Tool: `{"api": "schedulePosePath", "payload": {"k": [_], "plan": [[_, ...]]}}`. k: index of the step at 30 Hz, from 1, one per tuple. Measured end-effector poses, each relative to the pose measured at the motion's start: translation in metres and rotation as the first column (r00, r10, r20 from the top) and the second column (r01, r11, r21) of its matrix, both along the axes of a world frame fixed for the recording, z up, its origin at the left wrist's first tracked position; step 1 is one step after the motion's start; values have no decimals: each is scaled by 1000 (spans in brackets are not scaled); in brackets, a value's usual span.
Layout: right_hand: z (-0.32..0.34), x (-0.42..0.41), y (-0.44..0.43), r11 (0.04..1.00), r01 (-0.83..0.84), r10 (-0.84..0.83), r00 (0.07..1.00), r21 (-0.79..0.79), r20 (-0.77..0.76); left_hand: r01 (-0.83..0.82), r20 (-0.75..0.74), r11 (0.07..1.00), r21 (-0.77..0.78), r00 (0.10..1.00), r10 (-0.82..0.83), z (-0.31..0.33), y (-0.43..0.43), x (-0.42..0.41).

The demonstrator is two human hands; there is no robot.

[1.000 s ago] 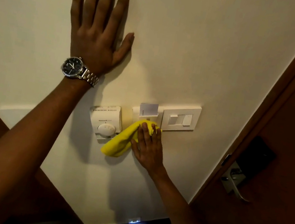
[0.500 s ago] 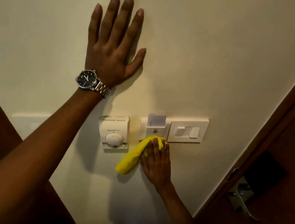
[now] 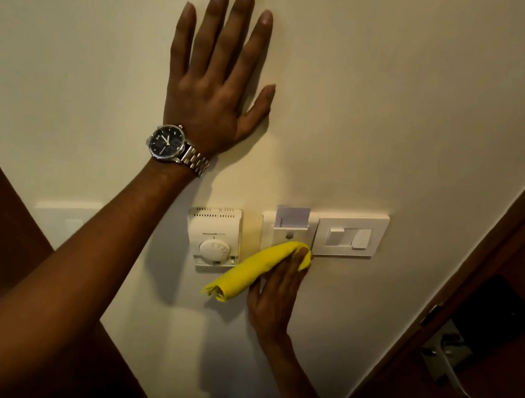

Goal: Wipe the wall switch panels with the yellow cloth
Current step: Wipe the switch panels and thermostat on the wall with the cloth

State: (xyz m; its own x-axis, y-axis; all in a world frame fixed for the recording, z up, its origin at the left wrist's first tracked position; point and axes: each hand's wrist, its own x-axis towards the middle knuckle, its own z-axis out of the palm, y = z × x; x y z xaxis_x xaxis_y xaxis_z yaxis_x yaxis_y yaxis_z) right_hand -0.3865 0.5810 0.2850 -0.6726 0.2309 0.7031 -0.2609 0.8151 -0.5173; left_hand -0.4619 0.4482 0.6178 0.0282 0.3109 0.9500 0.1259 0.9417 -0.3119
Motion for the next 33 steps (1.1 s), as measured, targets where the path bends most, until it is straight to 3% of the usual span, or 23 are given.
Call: {"api": "schedulePosePath", "payload": {"k": [2,5,9,11,14,18,23,27,31,33], "plan": [[-4,8,-7,999,-43,43,999,-32,1,8,15,1000,3,1000,-8,-1,-1,1],[-9,10,0,997,-58,60,998,40,-34,-1,10,1000,8,1000,0,-2,0,1],[8,-1,8,987,31,-38,999,-155,-39,-1,8,1000,3,1000,1,1,0,1],[11,2,-7,985,5,-9,1000,-172,-22,3,13,1000,0,1000,-3,2,1,2],[-7,11,-21,995,-71,72,997,-70,8,7,14,1000,9,1000,-7,-1,1,2],[-5,0,-4,999,3,-1,1000,44,-30,13,3,1000,21,1000,-13,-1,-1,1],[23,-10,-16,984,77,-81,996,-158,-22,22,-4,1000,2,1000,-22,-2,0,-3],[9,-2,-9,994,26,-18,997,106,-81,21,-18,1000,22,1000,-21,-4,-2,-5],[34,-16,-7,997,50,-45,995,57,-86,22,-19,1000,15,1000,-21,-3,-1,-6],[29,-12,-2,992,39,-23,991,121,-132,24,-11,1000,10,1000,-24,-1,-1,-3]]}}
